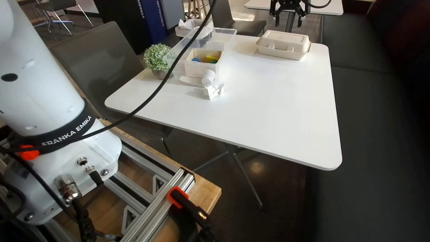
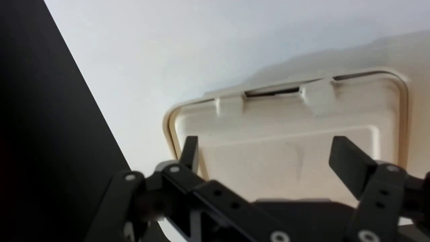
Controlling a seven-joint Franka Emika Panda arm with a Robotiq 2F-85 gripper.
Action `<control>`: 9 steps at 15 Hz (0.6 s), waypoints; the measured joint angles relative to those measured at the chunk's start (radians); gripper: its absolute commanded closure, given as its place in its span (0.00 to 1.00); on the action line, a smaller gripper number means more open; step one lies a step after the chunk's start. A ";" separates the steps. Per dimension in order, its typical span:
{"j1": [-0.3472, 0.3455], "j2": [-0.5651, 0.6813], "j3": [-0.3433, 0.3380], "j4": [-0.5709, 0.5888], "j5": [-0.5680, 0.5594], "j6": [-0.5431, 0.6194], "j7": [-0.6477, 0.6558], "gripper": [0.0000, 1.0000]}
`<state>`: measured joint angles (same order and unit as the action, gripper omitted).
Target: Move the styrofoam container to the left
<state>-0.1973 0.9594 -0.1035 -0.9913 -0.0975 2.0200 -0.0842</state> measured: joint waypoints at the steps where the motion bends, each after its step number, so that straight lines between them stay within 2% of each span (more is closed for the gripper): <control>1: 0.000 -0.033 -0.004 -0.033 0.001 -0.043 0.023 0.00; 5: -0.005 -0.180 -0.003 -0.191 0.037 -0.209 0.078 0.00; 9: -0.020 -0.300 0.011 -0.373 0.102 -0.218 0.023 0.00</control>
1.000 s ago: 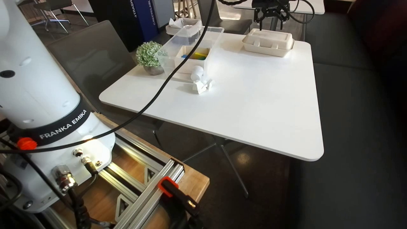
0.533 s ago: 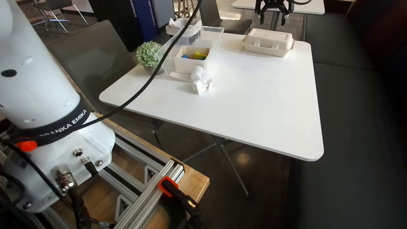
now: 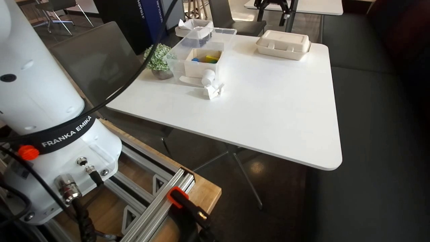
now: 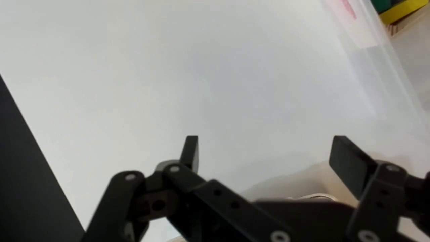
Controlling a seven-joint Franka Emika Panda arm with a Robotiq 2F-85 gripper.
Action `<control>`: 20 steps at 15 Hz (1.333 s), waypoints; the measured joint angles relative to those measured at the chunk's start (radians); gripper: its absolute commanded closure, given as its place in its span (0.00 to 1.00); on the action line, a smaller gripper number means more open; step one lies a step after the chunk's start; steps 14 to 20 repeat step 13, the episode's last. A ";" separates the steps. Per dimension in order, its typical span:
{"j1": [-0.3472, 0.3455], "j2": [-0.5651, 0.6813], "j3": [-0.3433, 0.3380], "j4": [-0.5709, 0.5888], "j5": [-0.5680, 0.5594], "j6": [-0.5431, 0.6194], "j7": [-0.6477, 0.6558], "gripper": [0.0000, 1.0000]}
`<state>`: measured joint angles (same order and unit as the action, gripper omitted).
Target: Move the styrofoam container to the left
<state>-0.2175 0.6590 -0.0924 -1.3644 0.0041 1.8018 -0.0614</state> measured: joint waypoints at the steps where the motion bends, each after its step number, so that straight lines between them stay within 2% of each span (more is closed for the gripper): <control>1: -0.009 -0.024 0.005 -0.046 0.024 0.037 -0.020 0.00; 5: -0.058 -0.118 0.028 -0.238 0.179 0.240 -0.104 0.00; 8: -0.084 -0.193 0.039 -0.386 0.292 0.442 -0.168 0.00; 10: -0.083 -0.249 0.035 -0.486 0.302 0.607 -0.173 0.00; 20: -0.083 -0.267 0.034 -0.504 0.301 0.626 -0.172 0.00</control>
